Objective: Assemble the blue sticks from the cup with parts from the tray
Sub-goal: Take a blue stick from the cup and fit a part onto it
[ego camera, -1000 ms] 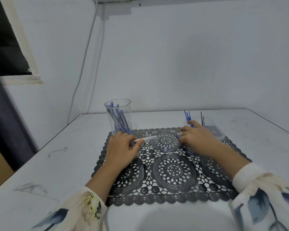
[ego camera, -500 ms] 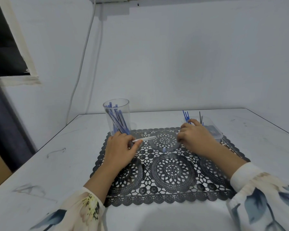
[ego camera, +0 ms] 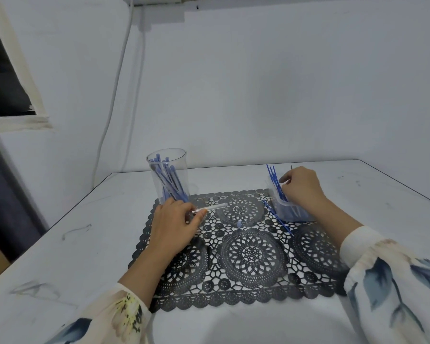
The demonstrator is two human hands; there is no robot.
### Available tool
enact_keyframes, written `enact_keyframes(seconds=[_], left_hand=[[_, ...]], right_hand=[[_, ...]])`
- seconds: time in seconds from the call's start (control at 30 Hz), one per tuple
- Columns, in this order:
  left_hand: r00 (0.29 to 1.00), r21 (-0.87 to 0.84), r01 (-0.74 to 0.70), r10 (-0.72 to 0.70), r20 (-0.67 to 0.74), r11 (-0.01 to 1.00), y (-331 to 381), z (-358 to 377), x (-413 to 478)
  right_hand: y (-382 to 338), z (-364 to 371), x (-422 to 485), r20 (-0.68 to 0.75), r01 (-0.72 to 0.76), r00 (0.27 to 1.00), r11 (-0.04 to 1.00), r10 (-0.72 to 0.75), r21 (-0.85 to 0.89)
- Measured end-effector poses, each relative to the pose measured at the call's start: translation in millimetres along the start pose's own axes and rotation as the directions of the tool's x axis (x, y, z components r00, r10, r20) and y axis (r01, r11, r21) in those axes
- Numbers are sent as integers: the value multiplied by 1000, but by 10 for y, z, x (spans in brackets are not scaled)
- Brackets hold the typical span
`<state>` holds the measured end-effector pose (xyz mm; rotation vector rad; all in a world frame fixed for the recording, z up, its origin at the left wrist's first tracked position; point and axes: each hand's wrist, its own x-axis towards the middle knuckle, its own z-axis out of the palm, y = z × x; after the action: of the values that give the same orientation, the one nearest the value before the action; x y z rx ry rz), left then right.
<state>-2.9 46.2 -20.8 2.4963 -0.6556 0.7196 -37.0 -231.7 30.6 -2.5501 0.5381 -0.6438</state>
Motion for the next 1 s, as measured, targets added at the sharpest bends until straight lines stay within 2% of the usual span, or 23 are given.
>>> enact_keyframes(seconds=[0.17, 0.4, 0.87, 1.0], left_hand=[[1000, -14, 15, -16, -2, 1000, 7, 2, 3], [1000, -10, 19, -19, 0, 1000, -10, 6, 5], [1000, -12, 5, -5, -11, 1000, -21, 21, -1], [1000, -16, 2, -2, -16, 1000, -21, 21, 2]], right_hand=[[-22, -8, 45, 138, -58, 988, 994, 70, -88], [-21, -2, 41, 176, -50, 982, 990, 74, -133], [-9, 2, -15, 95, -109, 990, 991, 102, 75], [4, -14, -32, 59, -73, 996, 993, 68, 90]])
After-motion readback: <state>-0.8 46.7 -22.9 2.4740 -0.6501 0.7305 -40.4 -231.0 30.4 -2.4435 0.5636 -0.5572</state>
